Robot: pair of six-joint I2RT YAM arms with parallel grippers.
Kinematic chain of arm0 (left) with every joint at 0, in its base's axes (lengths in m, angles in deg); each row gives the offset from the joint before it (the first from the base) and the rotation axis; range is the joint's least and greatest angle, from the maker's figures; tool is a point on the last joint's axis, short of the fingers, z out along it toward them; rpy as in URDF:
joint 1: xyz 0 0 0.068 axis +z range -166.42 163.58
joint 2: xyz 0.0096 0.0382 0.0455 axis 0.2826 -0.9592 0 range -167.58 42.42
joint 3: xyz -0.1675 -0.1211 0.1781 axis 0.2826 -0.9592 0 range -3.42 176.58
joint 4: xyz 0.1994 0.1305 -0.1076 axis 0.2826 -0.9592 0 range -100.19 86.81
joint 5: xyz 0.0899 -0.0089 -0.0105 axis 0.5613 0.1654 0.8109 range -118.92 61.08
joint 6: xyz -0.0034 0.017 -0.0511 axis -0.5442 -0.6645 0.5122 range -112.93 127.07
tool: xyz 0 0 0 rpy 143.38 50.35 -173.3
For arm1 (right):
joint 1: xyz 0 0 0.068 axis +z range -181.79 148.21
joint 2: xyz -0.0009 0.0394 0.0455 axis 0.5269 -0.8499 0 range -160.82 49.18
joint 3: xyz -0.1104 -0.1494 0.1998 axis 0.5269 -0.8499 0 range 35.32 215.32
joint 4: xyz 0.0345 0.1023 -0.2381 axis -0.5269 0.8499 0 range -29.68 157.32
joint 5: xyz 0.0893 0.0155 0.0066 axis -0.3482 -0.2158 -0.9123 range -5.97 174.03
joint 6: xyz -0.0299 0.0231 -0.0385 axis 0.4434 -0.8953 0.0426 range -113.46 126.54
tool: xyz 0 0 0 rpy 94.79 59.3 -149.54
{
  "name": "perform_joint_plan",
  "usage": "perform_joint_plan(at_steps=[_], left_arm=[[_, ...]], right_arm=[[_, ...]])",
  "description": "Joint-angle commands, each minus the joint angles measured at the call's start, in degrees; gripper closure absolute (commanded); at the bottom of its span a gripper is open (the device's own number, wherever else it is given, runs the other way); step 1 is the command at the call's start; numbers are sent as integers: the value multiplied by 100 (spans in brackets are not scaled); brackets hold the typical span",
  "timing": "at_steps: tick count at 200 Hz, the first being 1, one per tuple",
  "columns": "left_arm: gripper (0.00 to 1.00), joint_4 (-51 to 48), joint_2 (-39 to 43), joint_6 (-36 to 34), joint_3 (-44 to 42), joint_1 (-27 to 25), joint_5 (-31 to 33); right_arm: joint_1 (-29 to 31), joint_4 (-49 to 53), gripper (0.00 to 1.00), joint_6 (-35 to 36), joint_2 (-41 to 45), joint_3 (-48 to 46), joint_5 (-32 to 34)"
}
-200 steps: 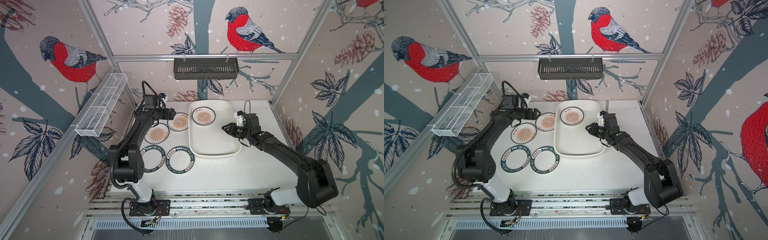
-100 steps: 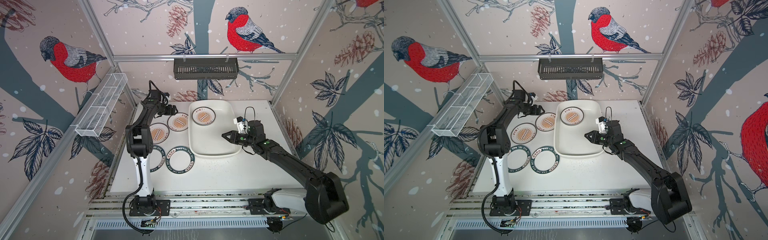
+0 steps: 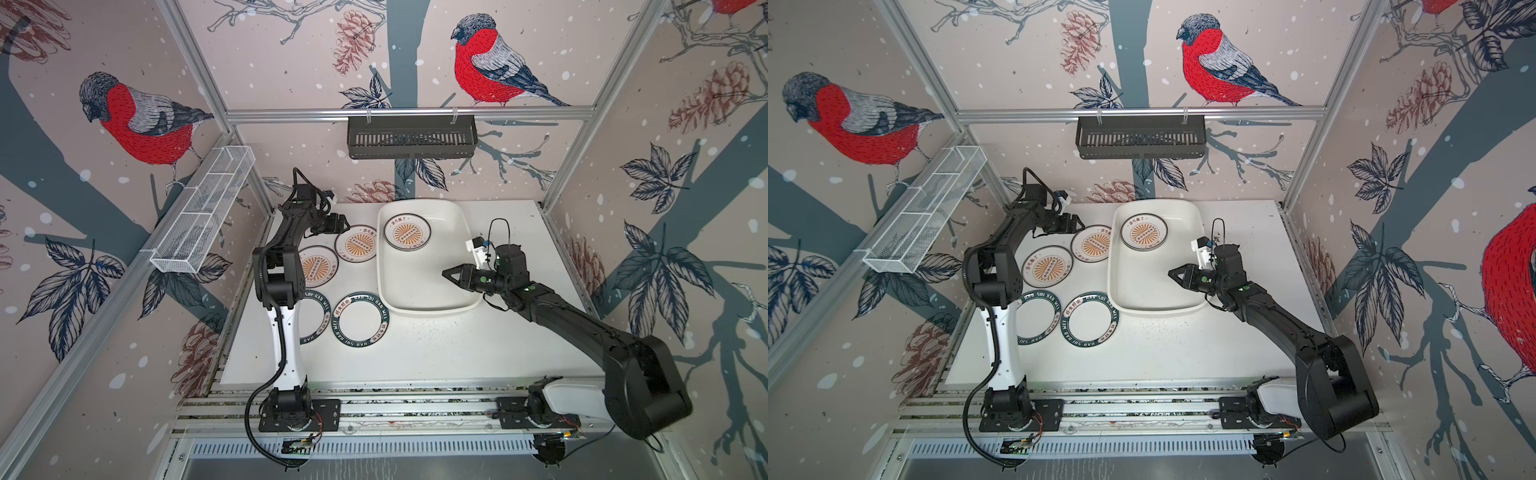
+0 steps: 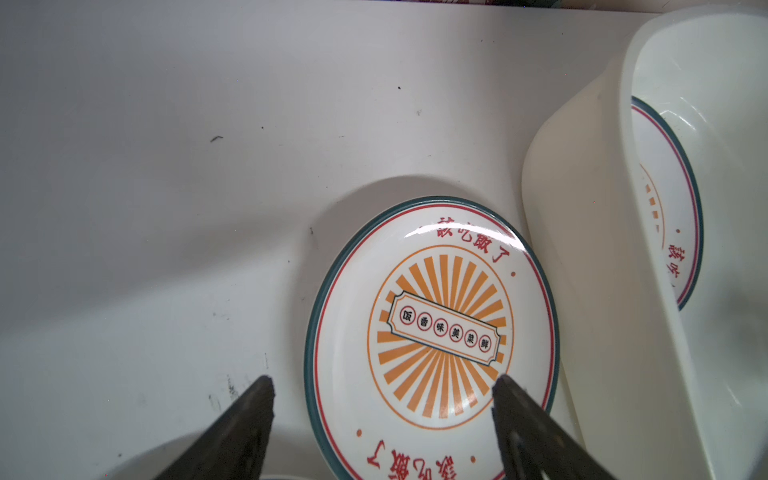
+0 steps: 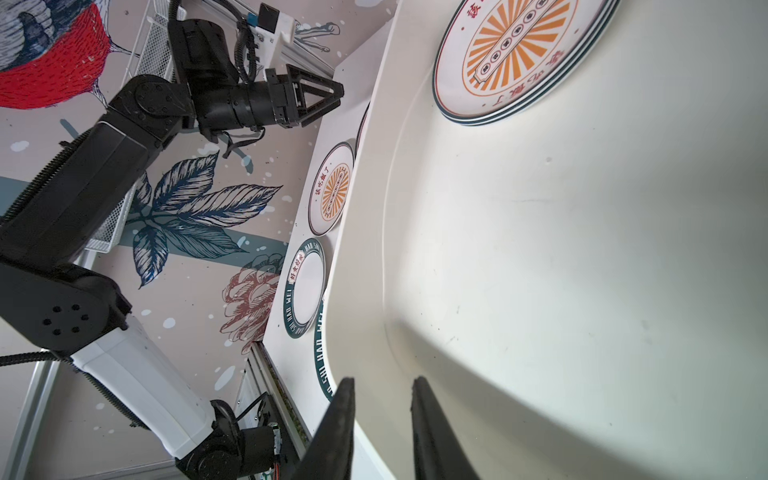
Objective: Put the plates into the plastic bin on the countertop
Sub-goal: 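Grip the table sunburst plate's edge with the left gripper and tilt it up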
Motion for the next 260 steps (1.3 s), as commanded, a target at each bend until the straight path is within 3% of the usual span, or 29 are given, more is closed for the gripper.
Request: perform_joint_plan(at_steps=[1,47,78,173,260], left_arm=[[24,-48,-145,-162,107,33,-215],[32,-3,-483,-125,324,229,-482],[45,-66,-663,-182,404,344,-802],[46,-336,-920,-559,482,363,-1088],[58,-816,-1200,-930,850,368,-1301]], right_arm=[[-1,-393,74,-141,-70,3,-153],[2,-526,75,-255,-268,46,-191],[6,-709,76,-374,-417,59,-260],[41,-952,78,-519,-760,128,-322],[68,-1081,79,-589,-910,129,-329]])
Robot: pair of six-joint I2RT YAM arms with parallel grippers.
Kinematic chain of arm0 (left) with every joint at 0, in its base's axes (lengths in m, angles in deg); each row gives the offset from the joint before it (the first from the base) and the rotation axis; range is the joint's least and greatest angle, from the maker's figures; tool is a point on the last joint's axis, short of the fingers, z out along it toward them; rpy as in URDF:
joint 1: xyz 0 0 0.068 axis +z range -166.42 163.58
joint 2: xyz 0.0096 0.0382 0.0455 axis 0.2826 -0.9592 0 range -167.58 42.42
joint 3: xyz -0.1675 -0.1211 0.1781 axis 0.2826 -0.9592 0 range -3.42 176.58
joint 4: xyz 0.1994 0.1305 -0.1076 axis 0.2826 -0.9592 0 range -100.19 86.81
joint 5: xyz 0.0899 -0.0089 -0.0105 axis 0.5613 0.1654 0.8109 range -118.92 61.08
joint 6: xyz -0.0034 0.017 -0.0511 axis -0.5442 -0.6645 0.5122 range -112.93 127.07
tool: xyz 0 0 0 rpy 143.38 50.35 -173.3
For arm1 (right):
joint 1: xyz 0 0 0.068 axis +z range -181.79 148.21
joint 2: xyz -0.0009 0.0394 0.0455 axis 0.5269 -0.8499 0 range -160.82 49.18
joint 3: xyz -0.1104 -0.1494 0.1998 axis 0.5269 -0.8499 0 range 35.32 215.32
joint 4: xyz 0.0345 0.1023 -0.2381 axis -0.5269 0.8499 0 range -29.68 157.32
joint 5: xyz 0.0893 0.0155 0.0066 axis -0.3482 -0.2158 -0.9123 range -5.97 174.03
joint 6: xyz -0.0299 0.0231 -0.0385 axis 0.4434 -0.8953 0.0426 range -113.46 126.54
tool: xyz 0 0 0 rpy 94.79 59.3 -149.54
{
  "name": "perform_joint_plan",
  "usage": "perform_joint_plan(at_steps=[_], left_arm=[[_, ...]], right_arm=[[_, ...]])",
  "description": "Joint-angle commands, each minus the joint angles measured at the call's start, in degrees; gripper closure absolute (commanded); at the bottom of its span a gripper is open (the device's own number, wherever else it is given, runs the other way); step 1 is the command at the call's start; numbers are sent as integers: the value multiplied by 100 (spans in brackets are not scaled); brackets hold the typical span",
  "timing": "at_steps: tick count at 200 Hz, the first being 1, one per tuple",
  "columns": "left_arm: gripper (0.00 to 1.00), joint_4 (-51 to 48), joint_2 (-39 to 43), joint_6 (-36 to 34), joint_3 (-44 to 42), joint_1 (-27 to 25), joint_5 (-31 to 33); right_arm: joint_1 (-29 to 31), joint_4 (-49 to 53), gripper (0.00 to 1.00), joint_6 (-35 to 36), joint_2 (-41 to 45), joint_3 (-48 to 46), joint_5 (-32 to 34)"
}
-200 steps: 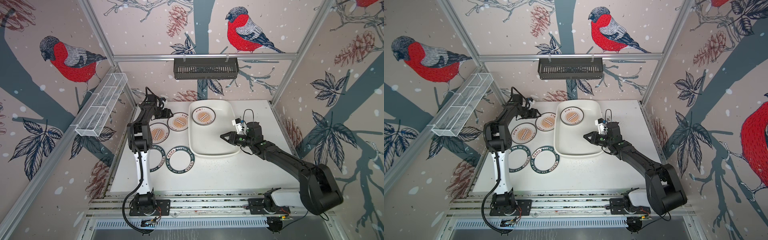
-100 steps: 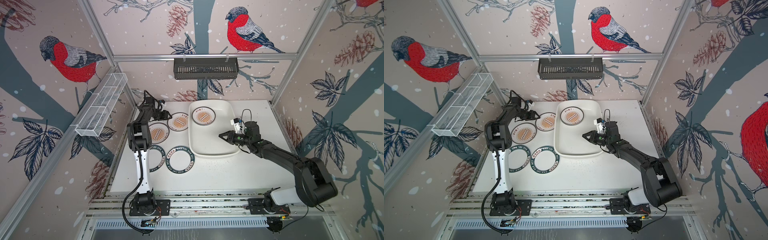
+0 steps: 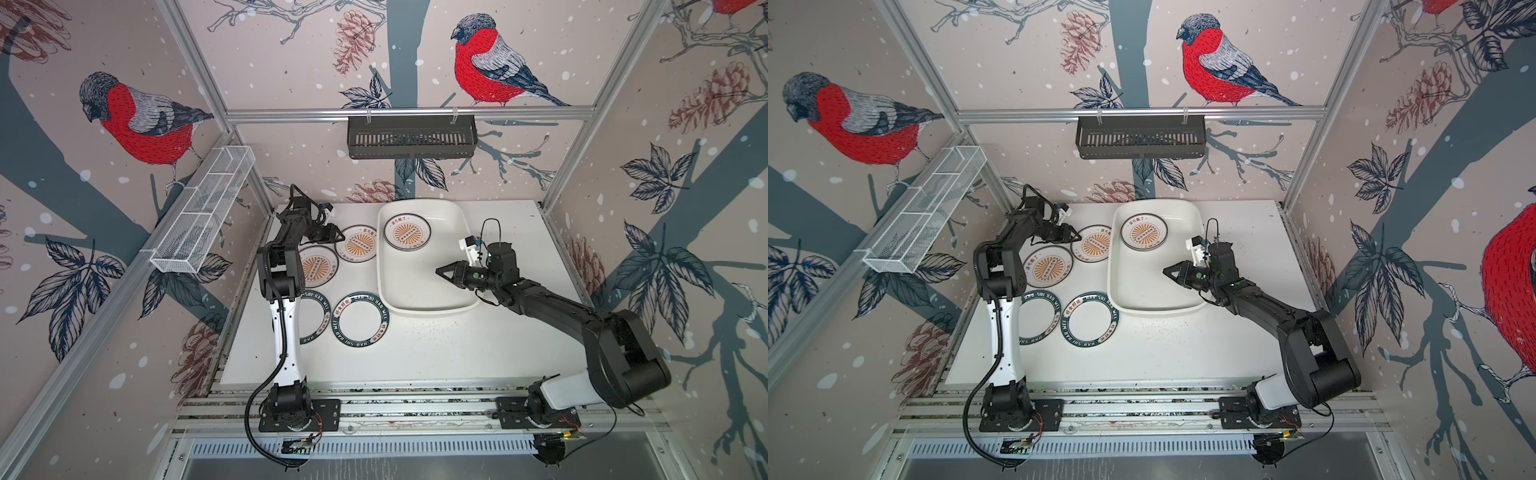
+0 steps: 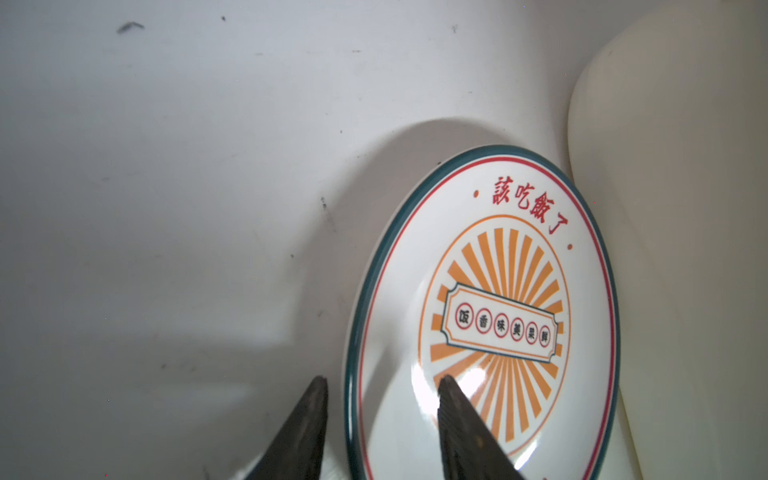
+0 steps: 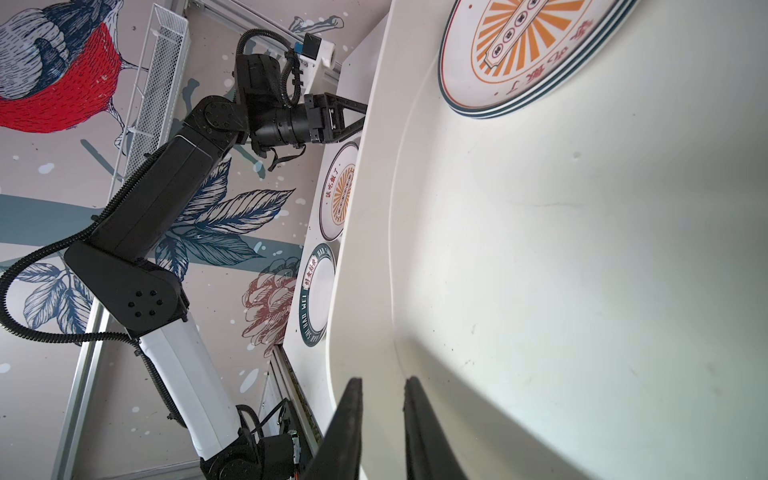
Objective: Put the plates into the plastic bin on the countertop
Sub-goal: 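Grip the table sunburst plate's edge with the left gripper and tilt it up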
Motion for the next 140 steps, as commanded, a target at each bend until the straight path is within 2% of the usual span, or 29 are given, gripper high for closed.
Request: perform_joint_plan(at_steps=[1,127,140], left_arm=[[58,-290,-26,-246,55,20,-251],[72,-280,-24,-196,81,17,-494],[79,-272,-15,-180,81,22,-506]], right_arm=[[21,-234,79,-23,-52,27,-49],[82,-419,82,-115,-219,23,-66],[87,-445,82,-124,-230,18,-67]])
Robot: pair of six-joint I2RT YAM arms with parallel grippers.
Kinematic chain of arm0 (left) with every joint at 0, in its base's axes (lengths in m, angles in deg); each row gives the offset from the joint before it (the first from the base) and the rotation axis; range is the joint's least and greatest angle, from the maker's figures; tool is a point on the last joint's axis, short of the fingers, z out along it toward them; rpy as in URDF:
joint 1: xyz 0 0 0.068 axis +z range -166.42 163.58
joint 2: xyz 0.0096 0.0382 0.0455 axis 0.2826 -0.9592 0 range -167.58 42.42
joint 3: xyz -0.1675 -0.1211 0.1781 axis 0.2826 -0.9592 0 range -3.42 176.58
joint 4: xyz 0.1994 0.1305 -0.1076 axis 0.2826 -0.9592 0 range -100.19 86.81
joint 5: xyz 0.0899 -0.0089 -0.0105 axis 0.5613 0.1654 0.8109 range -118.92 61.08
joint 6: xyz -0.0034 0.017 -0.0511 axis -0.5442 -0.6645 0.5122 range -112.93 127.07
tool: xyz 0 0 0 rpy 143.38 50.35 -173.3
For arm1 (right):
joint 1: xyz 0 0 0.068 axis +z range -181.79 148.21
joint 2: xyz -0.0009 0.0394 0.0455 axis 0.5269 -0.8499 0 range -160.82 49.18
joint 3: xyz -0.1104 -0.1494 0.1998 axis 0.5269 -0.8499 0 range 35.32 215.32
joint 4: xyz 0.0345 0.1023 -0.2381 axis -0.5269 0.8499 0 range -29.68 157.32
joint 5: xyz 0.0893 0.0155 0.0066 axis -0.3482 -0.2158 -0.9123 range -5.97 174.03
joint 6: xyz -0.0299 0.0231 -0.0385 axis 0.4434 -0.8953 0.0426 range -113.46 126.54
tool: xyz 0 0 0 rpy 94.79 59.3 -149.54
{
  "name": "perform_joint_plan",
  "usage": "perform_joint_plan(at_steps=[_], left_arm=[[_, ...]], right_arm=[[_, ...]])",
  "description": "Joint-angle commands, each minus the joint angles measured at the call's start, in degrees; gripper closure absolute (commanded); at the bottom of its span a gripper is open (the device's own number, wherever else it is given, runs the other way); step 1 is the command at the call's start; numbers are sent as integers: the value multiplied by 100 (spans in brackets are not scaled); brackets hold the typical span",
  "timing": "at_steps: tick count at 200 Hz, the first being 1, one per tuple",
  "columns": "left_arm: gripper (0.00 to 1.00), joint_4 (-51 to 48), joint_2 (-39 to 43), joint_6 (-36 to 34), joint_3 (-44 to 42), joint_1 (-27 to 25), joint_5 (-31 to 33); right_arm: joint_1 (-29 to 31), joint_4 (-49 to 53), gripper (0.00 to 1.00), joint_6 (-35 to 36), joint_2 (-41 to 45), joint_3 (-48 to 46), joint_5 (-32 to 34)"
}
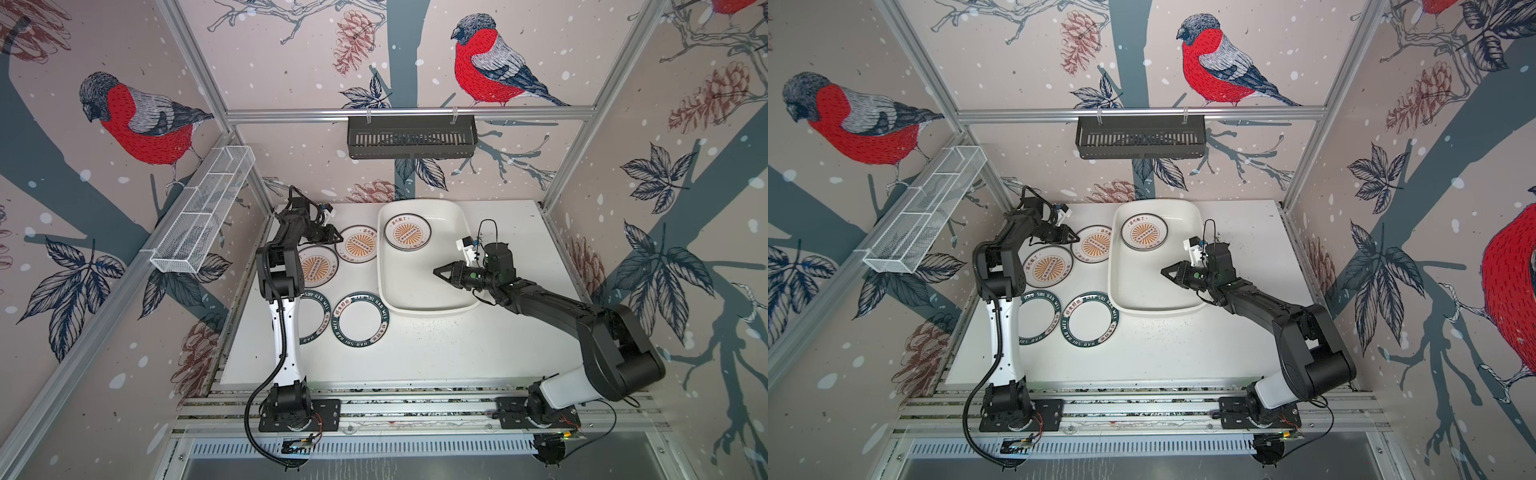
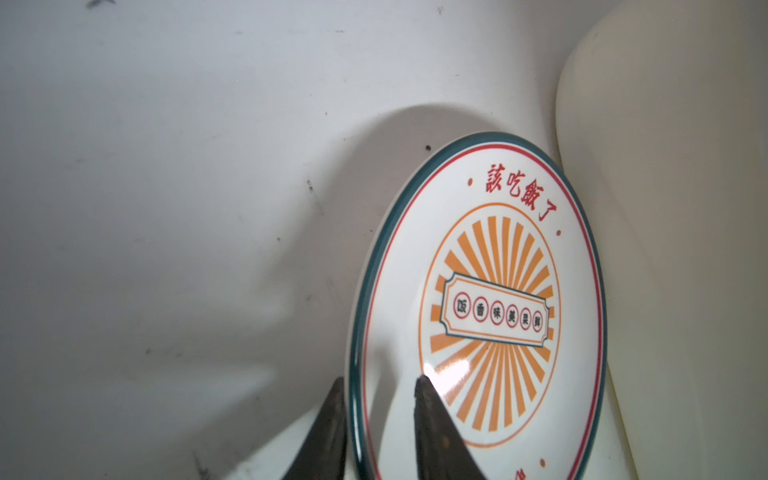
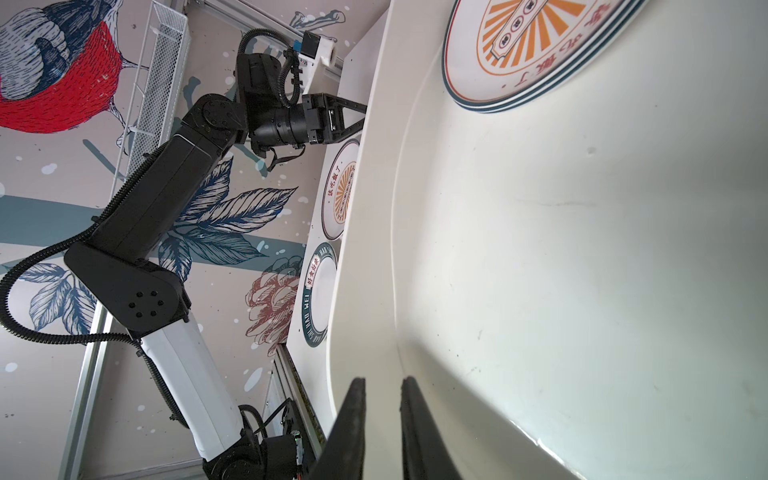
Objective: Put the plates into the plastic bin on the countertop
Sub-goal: 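Grip the table sunburst plate's edge with the left gripper and tilt it up, then lift the plate upright toward the right gripper while the right gripper approaches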
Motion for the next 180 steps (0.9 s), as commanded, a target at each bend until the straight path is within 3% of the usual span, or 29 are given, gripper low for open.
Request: perform_joint_plan(at_steps=[1,57,87,180], left_arm=[[80,-82,-6,-15,48,-2,-314],[90,-81,55,43,44,-8,-344],[100,-90,149,79,45,0,-372],[100,-150,890,204,-192,70,-452]], right_arm=[[15,-200,82,-76,-22,12,-32],[61,-323,82,-144,-118,62,-50],[98,-383,82,-164,-179,108,-59],[134,-731,83,-329,-393,219,-98]])
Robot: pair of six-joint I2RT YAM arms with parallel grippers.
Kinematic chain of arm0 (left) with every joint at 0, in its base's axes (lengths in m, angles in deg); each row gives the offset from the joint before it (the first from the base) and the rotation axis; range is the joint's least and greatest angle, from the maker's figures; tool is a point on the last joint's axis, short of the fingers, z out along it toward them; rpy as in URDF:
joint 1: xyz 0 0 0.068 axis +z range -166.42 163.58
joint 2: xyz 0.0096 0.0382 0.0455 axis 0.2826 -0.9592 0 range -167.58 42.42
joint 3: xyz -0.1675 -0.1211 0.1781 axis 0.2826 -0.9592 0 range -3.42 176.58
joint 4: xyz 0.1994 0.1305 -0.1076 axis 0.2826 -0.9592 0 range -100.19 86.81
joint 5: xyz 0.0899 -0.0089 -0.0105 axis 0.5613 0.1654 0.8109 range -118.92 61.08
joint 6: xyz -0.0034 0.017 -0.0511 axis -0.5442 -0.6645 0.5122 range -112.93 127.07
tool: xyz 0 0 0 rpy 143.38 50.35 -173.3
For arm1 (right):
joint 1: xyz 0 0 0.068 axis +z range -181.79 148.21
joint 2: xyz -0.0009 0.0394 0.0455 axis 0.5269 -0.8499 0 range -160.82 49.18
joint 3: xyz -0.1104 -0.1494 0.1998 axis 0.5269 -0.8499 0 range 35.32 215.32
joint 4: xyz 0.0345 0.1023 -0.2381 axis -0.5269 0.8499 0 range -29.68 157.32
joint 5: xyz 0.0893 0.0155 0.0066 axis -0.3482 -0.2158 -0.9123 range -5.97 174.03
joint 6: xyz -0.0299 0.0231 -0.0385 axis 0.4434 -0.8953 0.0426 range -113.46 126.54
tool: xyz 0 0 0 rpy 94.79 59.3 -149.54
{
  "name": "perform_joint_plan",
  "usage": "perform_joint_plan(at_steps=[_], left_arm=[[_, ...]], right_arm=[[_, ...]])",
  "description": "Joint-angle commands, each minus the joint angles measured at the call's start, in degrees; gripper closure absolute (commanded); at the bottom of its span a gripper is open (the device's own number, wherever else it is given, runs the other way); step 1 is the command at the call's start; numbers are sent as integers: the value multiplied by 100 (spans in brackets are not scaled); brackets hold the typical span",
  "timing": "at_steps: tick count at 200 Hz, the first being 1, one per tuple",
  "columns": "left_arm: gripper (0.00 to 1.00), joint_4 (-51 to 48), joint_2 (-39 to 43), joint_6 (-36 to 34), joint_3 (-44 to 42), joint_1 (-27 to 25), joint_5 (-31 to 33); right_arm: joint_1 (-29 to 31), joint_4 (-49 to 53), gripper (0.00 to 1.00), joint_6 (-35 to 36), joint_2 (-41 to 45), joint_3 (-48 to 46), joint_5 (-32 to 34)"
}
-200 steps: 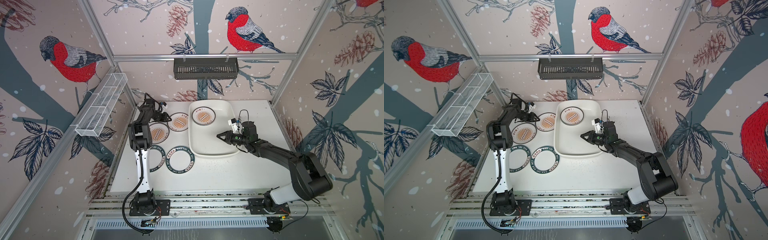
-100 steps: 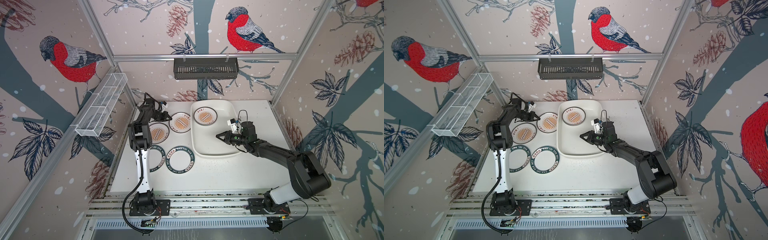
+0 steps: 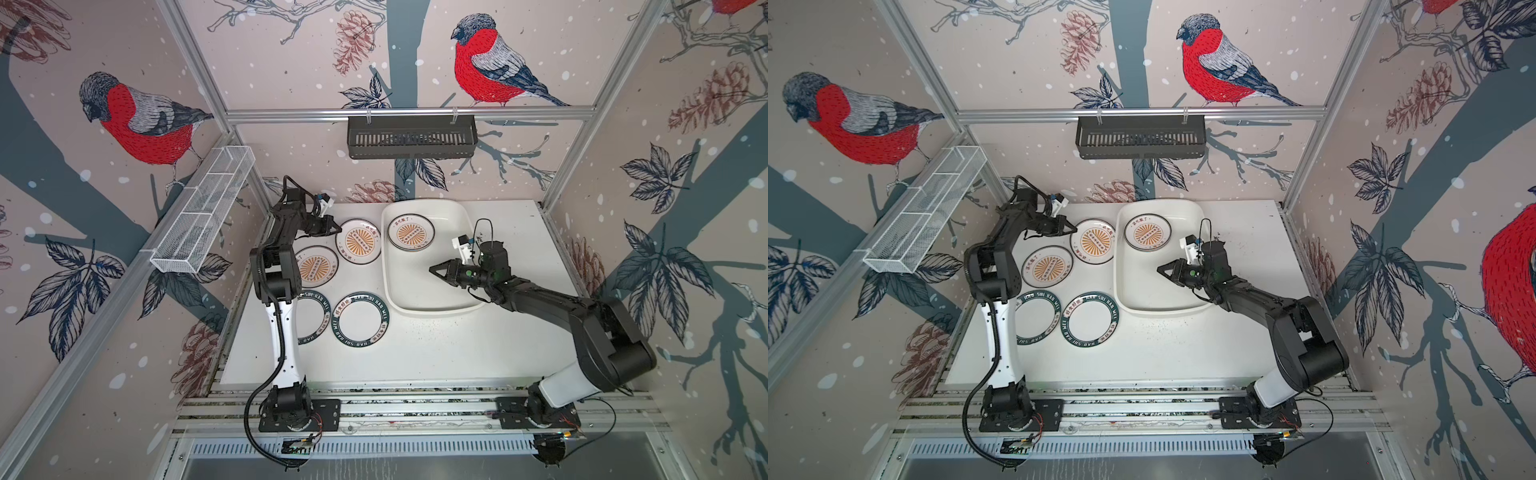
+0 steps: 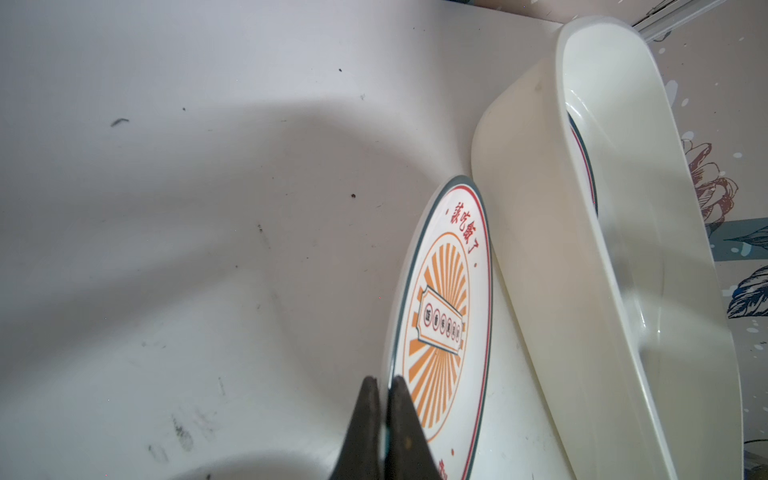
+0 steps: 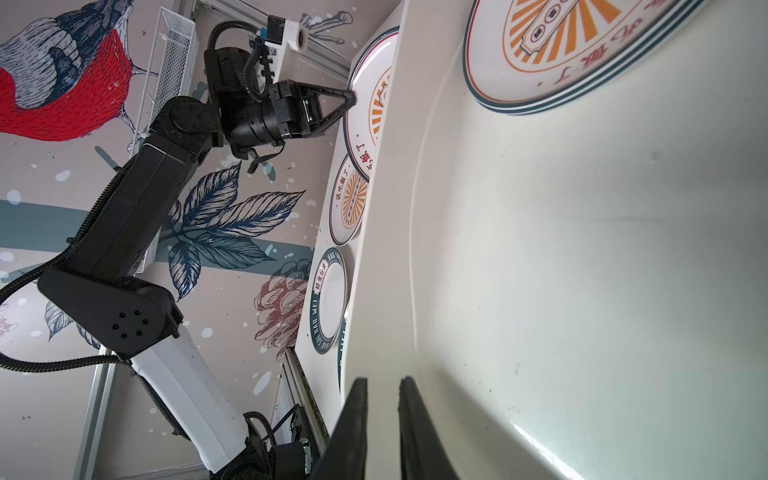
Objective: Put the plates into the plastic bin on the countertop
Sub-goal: 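Lift the plate upright toward the right gripper while the right gripper approaches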
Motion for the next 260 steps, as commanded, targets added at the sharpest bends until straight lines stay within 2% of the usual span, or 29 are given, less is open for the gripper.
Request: perform_joint_plan(at_steps=[1,53,120,166,213,260], left_arm=[[100,-127,239,-53,-92,24,-56],[100,-252,687,-100,-242,129,-101],[100,-656,1367,-255,-330,253,-189],[100,-690,2146,-326,-886,253,-338],[100,-434,2886,-37,-1568,228,-669],[100,-80,3522,204,-2316,-155,-718]], right_arm=[[19,-349,83,-81,-56,63,-93],[30,-350,81,-65,-110,223,-115],[33,-343,75,50,-282,558,-181],[37,-234,69,238,-318,811,-193],[81,224,66,583,-309,1160,-137],[294,865,64,1030,-267,1450,128]])
